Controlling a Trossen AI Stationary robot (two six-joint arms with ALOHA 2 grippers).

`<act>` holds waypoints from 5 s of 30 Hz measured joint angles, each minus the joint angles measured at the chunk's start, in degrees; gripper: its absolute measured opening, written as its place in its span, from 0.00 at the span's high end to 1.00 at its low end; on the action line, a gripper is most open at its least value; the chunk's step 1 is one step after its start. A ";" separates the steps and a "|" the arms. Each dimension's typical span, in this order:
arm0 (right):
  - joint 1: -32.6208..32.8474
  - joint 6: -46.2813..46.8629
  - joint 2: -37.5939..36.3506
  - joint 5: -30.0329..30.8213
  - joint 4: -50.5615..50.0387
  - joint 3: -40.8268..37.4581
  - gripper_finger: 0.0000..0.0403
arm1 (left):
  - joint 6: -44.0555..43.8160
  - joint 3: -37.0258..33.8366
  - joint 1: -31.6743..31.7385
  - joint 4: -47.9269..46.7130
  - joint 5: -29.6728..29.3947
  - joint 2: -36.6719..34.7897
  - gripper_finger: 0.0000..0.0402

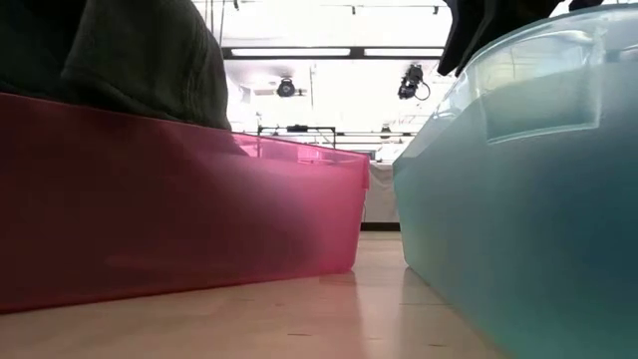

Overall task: Pick & Place hat
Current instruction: Put the black cap into the red bin, then return to Home Position

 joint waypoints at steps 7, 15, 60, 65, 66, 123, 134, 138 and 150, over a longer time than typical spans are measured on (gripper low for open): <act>0.02 4.10 0.00 -0.08 0.00 0.00 0.50 | -0.33 -14.35 5.39 11.49 15.06 0.40 0.98; 0.00 4.32 0.00 -0.09 0.10 0.00 0.50 | -4.65 -28.75 4.68 23.91 23.80 0.45 0.99; 0.00 3.08 0.00 -0.09 2.69 0.00 0.50 | 3.48 -13.82 2.02 19.74 26.07 11.73 1.00; 0.00 3.34 0.00 -0.09 2.88 0.00 0.50 | 2.74 -13.86 2.91 16.17 24.73 11.70 1.00; 0.00 3.34 0.00 -0.09 3.08 0.00 0.50 | 3.34 -13.86 3.12 16.12 24.40 11.70 1.00; -0.15 11.19 -38.28 7.19 -6.30 -12.72 0.99 | -0.70 -19.22 3.46 -15.15 -28.98 -48.77 0.99; -1.27 -15.05 -71.10 -4.85 37.72 -42.98 0.99 | 25.13 -49.71 2.16 22.28 -28.65 -77.46 0.99; -1.38 -17.37 -80.04 -10.29 41.68 -48.09 0.99 | 39.80 -59.99 2.16 42.80 -14.74 -85.69 0.99; -1.96 -24.93 -84.49 -13.84 51.88 -56.32 0.99 | 44.05 -77.85 7.33 60.75 -4.75 -89.37 0.99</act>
